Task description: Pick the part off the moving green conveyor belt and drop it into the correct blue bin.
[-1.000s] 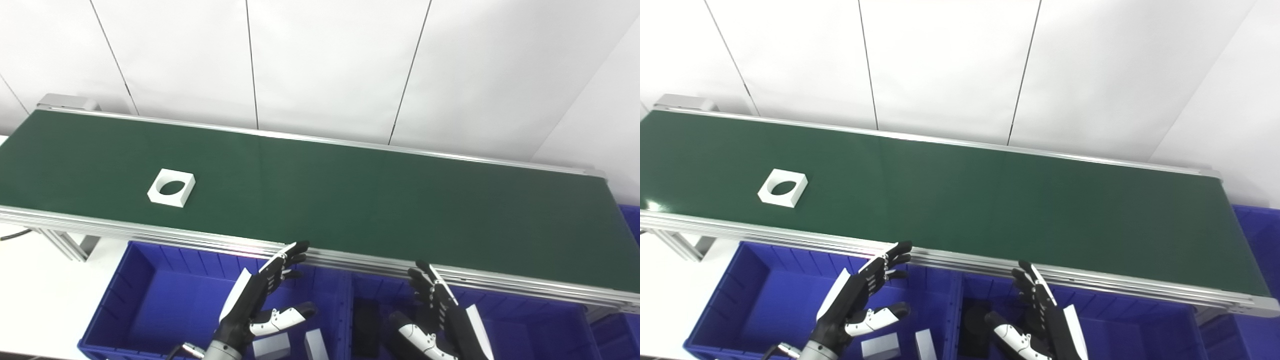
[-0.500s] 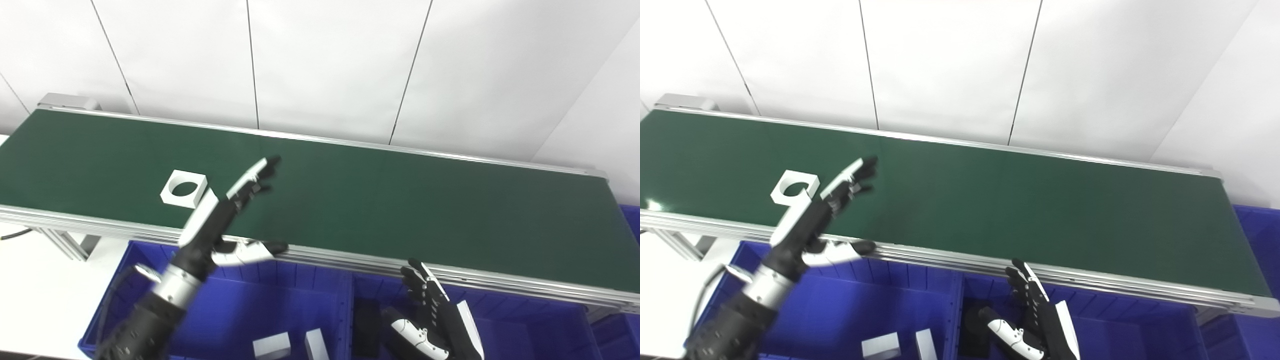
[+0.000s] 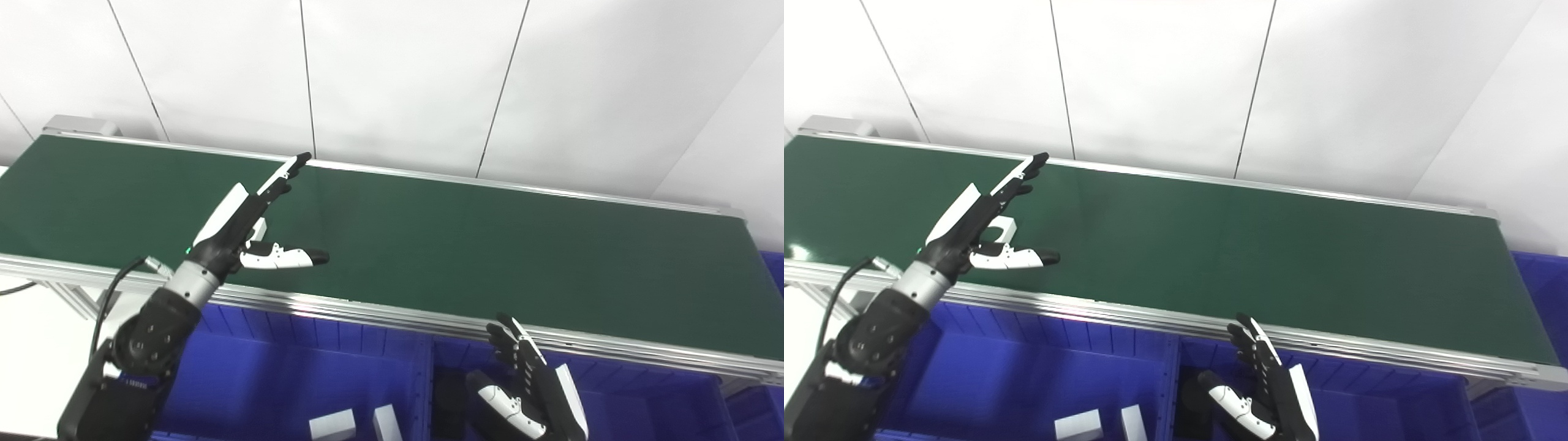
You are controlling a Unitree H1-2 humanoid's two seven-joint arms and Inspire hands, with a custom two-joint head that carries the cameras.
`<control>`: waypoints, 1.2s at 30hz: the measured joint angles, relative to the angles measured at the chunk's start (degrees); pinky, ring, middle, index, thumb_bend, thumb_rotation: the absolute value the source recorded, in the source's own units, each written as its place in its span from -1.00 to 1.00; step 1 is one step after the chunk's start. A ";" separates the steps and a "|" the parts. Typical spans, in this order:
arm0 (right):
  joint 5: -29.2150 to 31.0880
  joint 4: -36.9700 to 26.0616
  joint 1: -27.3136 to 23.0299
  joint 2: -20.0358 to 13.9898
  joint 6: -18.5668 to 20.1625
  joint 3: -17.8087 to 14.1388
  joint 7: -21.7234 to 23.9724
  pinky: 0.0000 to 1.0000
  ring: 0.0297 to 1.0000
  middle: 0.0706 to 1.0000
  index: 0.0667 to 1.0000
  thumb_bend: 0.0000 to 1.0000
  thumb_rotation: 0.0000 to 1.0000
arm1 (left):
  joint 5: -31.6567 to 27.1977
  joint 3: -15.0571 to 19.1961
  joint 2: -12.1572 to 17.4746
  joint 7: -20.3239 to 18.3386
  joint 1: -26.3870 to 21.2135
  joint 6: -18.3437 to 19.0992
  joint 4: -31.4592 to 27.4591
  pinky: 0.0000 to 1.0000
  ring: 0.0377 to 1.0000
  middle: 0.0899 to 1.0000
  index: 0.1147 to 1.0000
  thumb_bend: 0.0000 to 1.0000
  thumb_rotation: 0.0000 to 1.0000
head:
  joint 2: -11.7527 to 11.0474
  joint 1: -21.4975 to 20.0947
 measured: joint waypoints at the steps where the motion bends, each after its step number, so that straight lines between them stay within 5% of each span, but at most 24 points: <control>1: -0.25 0.42 -0.04 0.12 -0.35 0.05 -0.31 0.66 0.71 0.70 0.84 0.37 0.12 | 0.23 -0.03 0.26 -0.02 -0.62 -0.03 1.21 0.72 0.94 1.00 0.93 0.60 -0.22 | 0.35 -0.70; 17: 1.69 2.90 -0.75 -0.11 -5.11 0.67 -0.23 0.64 0.69 0.70 0.85 0.40 0.47 | 4.98 -4.63 1.37 -0.50 -12.84 1.84 21.07 0.77 0.98 1.00 0.99 0.79 -0.56 | 0.70 1.05; 36: 3.55 2.91 -0.76 -0.62 -6.72 0.65 0.65 0.63 0.68 0.67 0.85 0.40 0.44 | 22.30 -15.02 4.38 0.28 -19.21 2.17 27.52 1.00 1.00 1.00 0.93 0.90 -0.71 | 1.14 2.64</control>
